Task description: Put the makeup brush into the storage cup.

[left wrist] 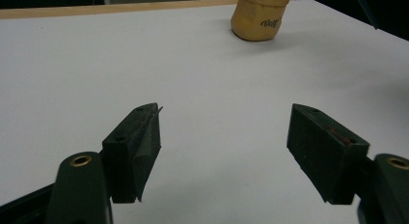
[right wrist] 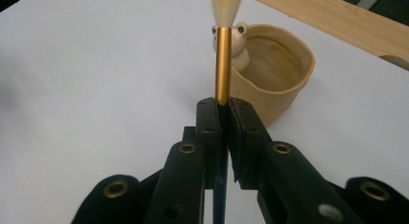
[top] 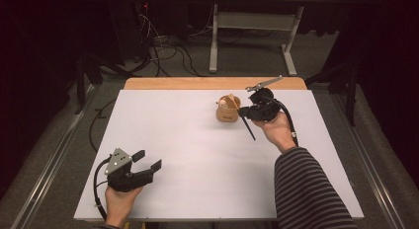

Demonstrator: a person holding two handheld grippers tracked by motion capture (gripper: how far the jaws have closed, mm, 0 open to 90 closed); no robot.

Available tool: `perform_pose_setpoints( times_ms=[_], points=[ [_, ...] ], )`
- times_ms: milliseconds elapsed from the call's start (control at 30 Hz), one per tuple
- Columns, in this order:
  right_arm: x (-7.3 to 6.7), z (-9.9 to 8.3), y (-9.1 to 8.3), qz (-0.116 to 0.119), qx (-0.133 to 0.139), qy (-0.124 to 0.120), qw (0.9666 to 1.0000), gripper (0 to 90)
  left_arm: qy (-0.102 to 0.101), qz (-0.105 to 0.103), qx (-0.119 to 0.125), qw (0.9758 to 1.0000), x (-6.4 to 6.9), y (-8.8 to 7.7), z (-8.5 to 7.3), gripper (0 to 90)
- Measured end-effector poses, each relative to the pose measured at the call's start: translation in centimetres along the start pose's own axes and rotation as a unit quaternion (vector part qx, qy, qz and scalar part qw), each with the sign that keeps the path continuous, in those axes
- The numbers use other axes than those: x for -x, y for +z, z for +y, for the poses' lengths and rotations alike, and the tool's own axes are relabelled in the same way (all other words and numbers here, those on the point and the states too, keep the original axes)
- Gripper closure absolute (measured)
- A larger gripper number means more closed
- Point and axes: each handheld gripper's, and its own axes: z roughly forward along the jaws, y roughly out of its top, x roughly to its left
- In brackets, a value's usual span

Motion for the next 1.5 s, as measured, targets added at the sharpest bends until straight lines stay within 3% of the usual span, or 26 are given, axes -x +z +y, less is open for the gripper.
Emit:
perform_pose_setpoints(
  times_ms=[400,633,967,1133,1500],
  points=[
    [0.7,0.8,0.4,0.003,0.016,0.012,0.9998,85.5,-0.005,0.003,0.0,1.0,-0.2,-0.3,-0.1,28.4],
    [1.2,1.3,0.4,-0.003,0.04,0.011,0.9992,85.5,-0.008,0.005,0.0,1.0,-0.1,-0.5,-0.3,28.4],
    [1.0,2.0,0.8,-0.011,0.053,0.003,0.9985,85.5,-0.008,0.011,-0.003,0.9999,-0.1,-0.7,-0.5,28.3],
    [0.7,2.4,1.6,-0.022,0.049,-0.019,0.9984,85.5,-0.006,0.011,-0.008,0.9999,0.0,-0.8,-0.6,28.3],
    [0.7,3.2,2.1,-0.022,0.06,-0.026,0.9976,85.6,-0.013,0.02,-0.005,0.9997,-0.2,-1.5,-0.9,28.4]
  ],
)
